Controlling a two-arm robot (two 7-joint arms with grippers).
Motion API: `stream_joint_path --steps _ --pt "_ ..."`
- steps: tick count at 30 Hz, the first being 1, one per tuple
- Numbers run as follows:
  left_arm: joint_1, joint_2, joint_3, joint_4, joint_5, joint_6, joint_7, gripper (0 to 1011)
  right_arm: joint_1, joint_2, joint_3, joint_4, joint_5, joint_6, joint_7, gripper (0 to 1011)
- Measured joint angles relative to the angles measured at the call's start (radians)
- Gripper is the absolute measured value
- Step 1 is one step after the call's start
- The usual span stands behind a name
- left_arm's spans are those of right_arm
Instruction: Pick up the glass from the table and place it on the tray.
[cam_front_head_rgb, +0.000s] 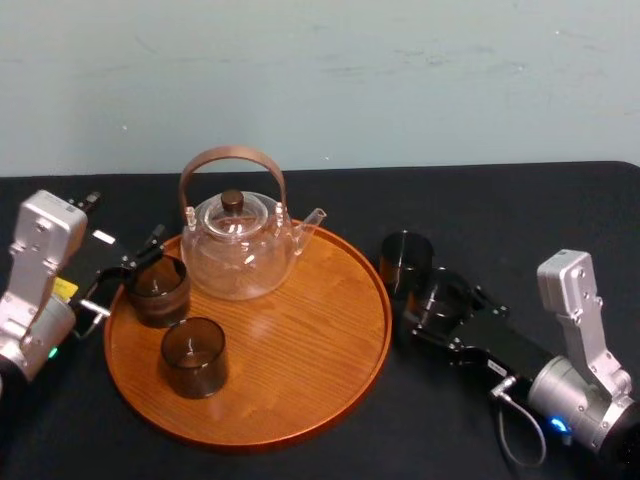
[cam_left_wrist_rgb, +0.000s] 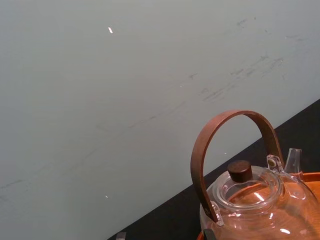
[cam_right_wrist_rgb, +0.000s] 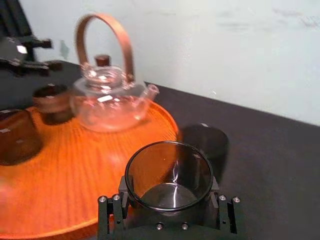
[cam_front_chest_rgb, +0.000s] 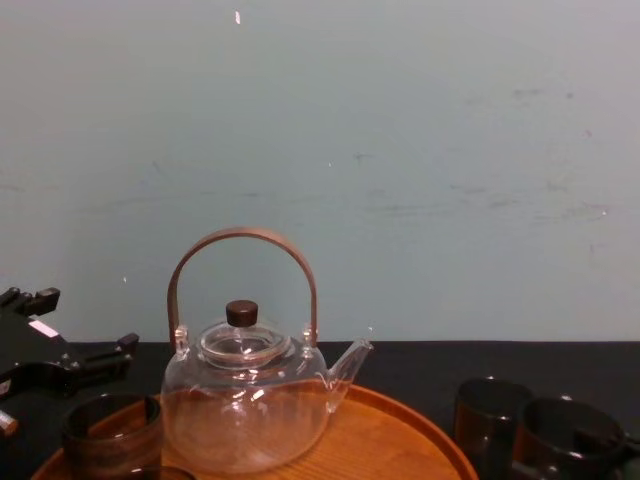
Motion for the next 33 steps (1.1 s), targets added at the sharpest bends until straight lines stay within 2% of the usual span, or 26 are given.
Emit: stream_joint_path --steps 6,13,22,33 --pt "0.0 0.0 0.0 0.0 0.0 0.0 0.0 1001 -0.007 0.004 -0.032 -0.059 -0.009 0.004 0.008 907" --pt "0.0 0.0 0.0 0.0 0.0 0.0 0.0 1002 0.009 -0.004 -0.073 -0.073 -0.017 0.006 0.025 907" --pt "0.0 0.0 0.0 0.0 0.0 0.0 0.0 1001 0.067 -0.034 -0.148 -0.035 -0.025 0.007 0.058 907" --pt "0.0 0.0 0.0 0.0 0.0 0.0 0.0 1002 0.116 -0.059 -0.198 0.017 -0.033 0.011 0.071 907"
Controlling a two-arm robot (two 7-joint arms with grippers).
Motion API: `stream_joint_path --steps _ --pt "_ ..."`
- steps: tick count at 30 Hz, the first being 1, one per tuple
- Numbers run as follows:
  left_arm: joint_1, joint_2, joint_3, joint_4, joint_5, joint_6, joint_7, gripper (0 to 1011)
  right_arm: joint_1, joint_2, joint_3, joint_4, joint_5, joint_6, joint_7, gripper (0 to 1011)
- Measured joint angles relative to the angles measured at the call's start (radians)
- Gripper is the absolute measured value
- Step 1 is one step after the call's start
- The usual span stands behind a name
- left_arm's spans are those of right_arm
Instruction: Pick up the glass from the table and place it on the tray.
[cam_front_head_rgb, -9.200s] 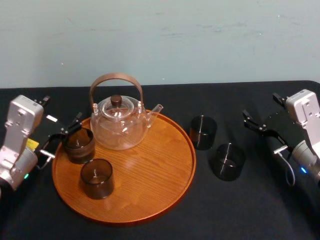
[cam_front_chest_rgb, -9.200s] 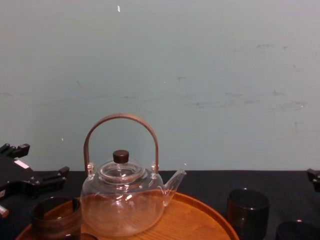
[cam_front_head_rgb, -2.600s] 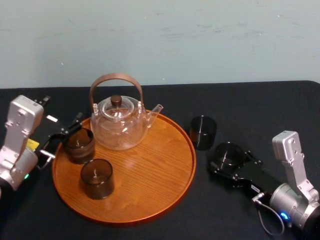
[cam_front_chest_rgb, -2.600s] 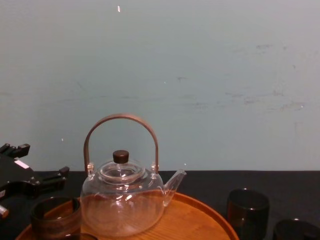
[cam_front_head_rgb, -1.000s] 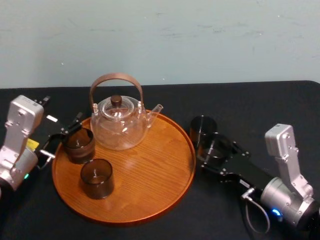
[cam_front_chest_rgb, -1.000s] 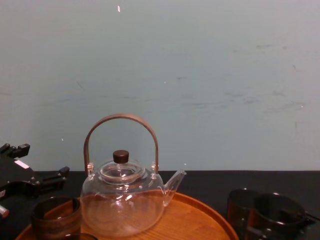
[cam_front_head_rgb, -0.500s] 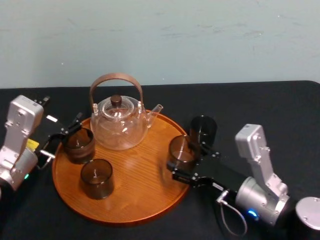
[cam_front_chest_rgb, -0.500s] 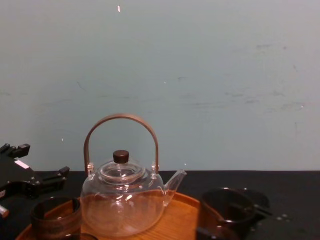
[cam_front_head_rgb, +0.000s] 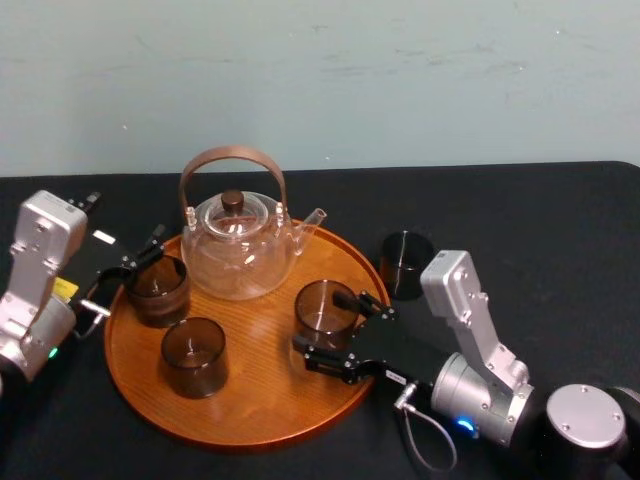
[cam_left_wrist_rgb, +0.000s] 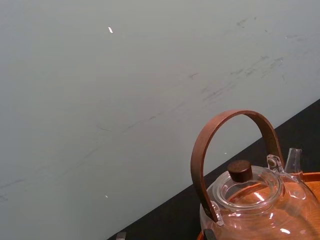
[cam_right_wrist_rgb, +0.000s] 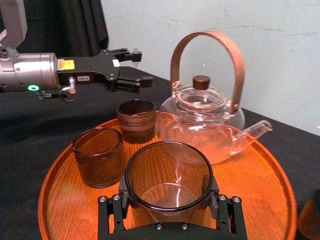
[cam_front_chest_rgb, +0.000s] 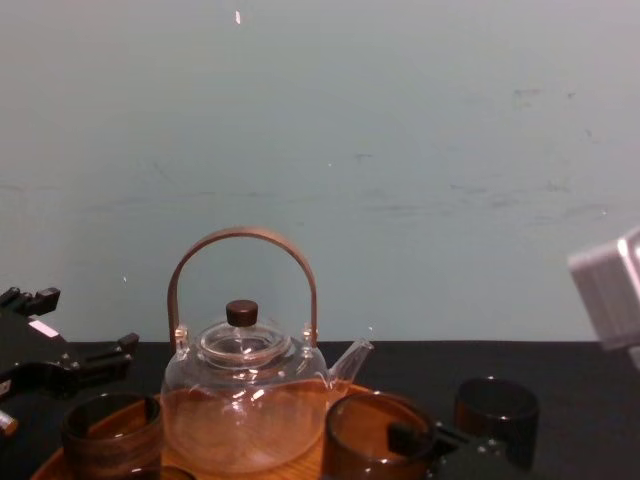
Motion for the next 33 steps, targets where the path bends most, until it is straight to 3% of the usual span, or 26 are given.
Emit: stream_joint_path --steps 16,33 --pt "0.0 0.0 0.0 0.0 0.0 0.0 0.0 1001 0.041 -0.023 -0.057 0.049 -0.015 0.005 0.016 907" --pt "0.0 0.0 0.0 0.0 0.0 0.0 0.0 1001 0.084 -0.05 -0.089 0.118 -0.016 0.004 0.039 907"
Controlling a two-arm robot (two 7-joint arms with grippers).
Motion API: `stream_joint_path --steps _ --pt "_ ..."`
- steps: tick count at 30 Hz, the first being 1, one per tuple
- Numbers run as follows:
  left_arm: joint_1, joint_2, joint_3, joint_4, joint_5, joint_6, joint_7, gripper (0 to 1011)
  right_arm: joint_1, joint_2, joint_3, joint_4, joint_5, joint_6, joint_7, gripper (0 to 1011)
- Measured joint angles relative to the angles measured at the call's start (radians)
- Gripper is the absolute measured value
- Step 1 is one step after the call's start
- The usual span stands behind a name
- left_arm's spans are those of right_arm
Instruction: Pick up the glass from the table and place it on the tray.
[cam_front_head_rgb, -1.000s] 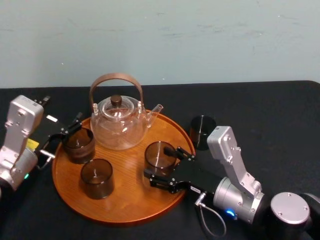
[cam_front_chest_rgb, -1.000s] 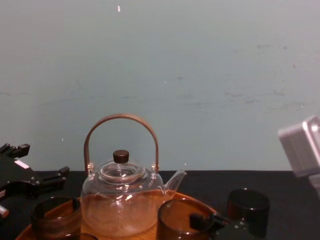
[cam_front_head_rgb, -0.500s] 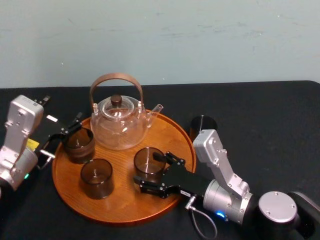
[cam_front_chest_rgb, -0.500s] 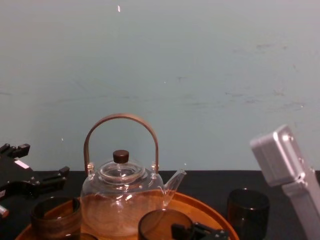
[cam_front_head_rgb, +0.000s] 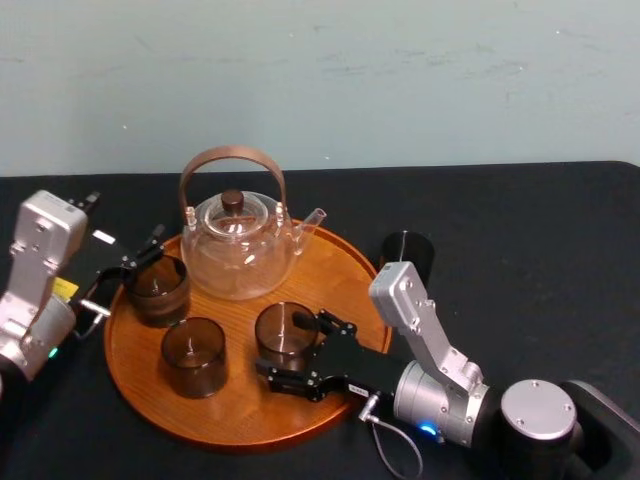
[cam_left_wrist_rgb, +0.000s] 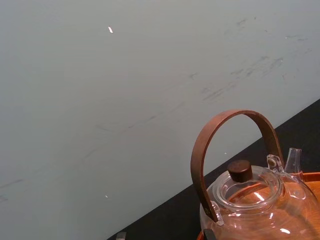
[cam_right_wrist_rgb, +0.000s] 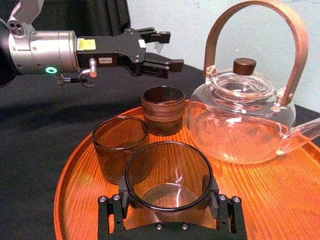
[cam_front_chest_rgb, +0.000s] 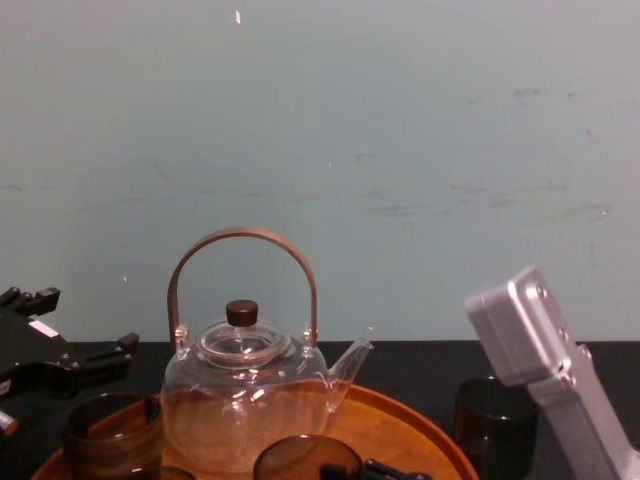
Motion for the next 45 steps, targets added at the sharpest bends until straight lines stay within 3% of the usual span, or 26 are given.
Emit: stream_joint_path --steps 18,35,39,45 --pt "0.0 0.0 0.0 0.0 0.0 0.0 0.0 1001 0.017 -0.009 -0.011 0.038 0.038 0.01 0.03 907" --pt "0.0 0.0 0.0 0.0 0.0 0.0 0.0 1001 0.016 -0.008 -0.01 0.036 0.035 0.008 0.027 908" --pt "0.0 0.0 0.0 0.0 0.0 0.0 0.0 1001 0.016 -0.007 -0.01 0.035 0.034 0.008 0.026 992" --pt "0.0 0.0 0.0 0.0 0.0 0.0 0.0 1001 0.016 -0.007 -0.01 0.035 0.034 0.007 0.026 1002"
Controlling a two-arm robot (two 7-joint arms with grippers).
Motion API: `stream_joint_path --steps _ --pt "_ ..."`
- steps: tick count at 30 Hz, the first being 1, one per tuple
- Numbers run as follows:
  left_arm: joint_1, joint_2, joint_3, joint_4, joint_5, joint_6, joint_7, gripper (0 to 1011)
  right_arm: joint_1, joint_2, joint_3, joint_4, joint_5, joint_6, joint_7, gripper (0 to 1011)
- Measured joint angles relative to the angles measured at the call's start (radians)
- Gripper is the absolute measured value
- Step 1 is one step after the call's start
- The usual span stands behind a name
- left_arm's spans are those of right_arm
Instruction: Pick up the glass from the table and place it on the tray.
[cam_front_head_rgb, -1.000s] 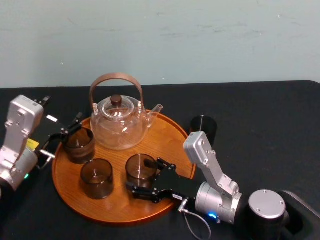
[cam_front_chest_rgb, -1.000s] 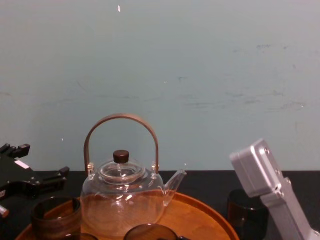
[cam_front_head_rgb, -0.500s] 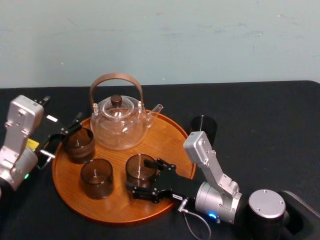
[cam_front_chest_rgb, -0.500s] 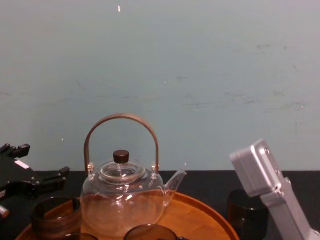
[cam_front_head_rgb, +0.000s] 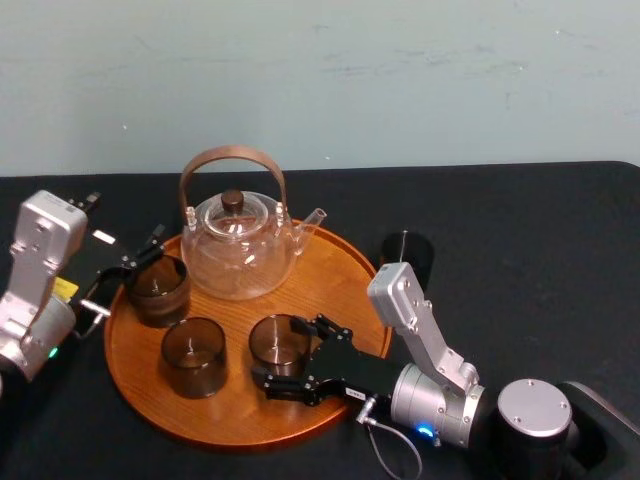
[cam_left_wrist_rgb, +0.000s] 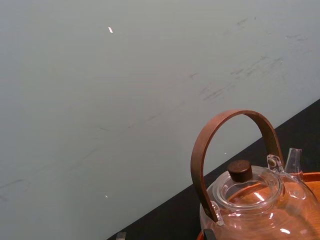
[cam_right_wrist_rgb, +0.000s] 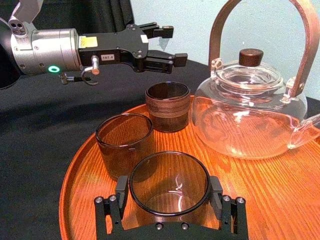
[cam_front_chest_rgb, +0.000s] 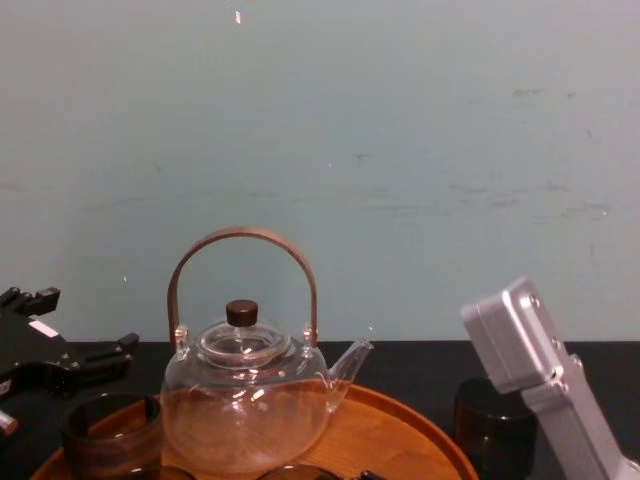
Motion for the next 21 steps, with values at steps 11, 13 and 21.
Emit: stream_joint_path --steps 11,13,21 --pt "0.0 0.0 0.0 0.0 0.0 0.0 0.0 1001 -0.007 0.011 0.004 -0.021 0.004 -0.029 -0.002 1002" --pt "0.0 0.0 0.0 0.0 0.0 0.0 0.0 1001 -0.01 0.016 0.005 -0.033 0.003 -0.035 -0.005 1002" --pt "0.0 0.0 0.0 0.0 0.0 0.0 0.0 1001 -0.034 0.047 0.031 -0.117 -0.001 -0.07 -0.022 1002"
